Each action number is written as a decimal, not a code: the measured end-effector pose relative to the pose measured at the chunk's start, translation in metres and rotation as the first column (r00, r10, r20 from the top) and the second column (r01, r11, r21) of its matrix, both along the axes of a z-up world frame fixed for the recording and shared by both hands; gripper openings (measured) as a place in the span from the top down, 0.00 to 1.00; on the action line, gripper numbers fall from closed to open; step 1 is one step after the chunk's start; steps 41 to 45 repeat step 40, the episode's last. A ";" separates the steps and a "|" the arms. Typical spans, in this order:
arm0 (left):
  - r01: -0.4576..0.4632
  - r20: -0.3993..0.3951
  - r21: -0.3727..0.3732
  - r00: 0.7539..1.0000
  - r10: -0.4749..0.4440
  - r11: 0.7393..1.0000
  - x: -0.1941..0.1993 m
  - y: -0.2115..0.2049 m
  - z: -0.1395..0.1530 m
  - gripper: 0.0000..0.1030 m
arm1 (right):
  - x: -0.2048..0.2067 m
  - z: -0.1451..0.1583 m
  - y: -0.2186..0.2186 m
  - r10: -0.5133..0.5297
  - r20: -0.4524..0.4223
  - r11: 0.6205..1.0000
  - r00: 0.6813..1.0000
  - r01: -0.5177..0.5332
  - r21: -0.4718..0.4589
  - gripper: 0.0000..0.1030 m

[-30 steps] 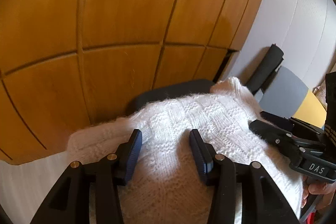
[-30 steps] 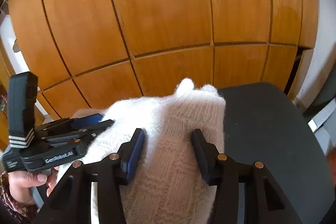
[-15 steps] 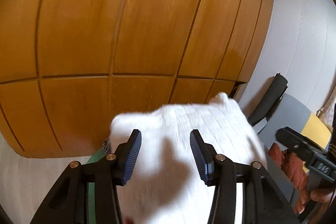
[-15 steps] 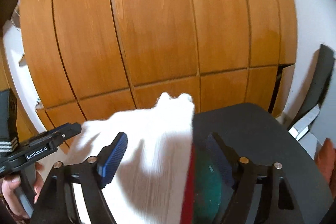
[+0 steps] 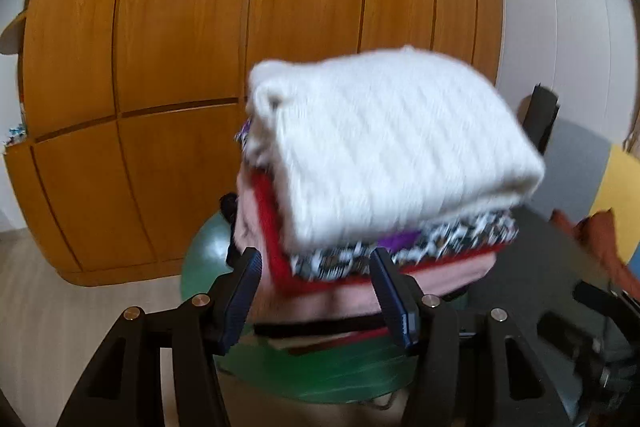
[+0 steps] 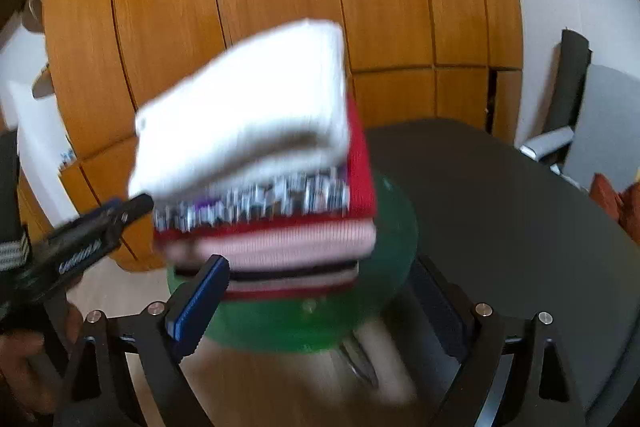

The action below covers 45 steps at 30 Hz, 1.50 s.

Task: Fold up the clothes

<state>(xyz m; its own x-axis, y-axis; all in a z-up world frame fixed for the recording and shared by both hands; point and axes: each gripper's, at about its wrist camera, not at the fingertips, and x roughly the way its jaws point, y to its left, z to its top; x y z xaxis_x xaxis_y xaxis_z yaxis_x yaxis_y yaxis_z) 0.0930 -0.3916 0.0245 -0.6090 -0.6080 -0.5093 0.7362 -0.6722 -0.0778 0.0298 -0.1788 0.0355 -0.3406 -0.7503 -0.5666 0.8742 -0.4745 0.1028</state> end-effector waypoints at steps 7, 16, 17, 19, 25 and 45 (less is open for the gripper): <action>0.055 0.041 0.076 0.997 -0.058 0.996 -0.008 0.005 -0.014 0.44 | 0.027 -0.030 0.006 -0.031 -0.048 0.998 0.998 0.034 0.046 0.10; -0.057 0.072 0.088 0.996 0.051 0.994 0.002 0.006 -0.013 0.44 | 0.036 -0.042 0.002 -0.036 -0.055 0.997 0.998 0.040 0.073 0.09; -0.048 0.055 0.102 0.998 0.042 0.994 0.003 0.005 -0.013 0.44 | 0.036 -0.042 0.001 -0.036 -0.056 0.996 0.998 0.041 0.075 0.09; -0.030 0.007 0.122 1.000 0.029 0.992 0.010 0.005 -0.009 0.44 | 0.036 -0.043 0.002 -0.038 -0.058 0.996 0.998 0.042 0.077 0.09; 0.000 -0.009 0.102 1.000 0.001 0.995 0.007 0.013 -0.006 0.44 | 0.036 -0.045 0.006 -0.039 -0.053 0.996 0.998 0.043 0.083 0.09; -0.019 0.095 0.104 0.995 0.009 0.994 0.000 0.018 -0.014 0.46 | 0.037 -0.051 0.005 -0.034 -0.030 0.994 0.999 0.037 0.100 0.08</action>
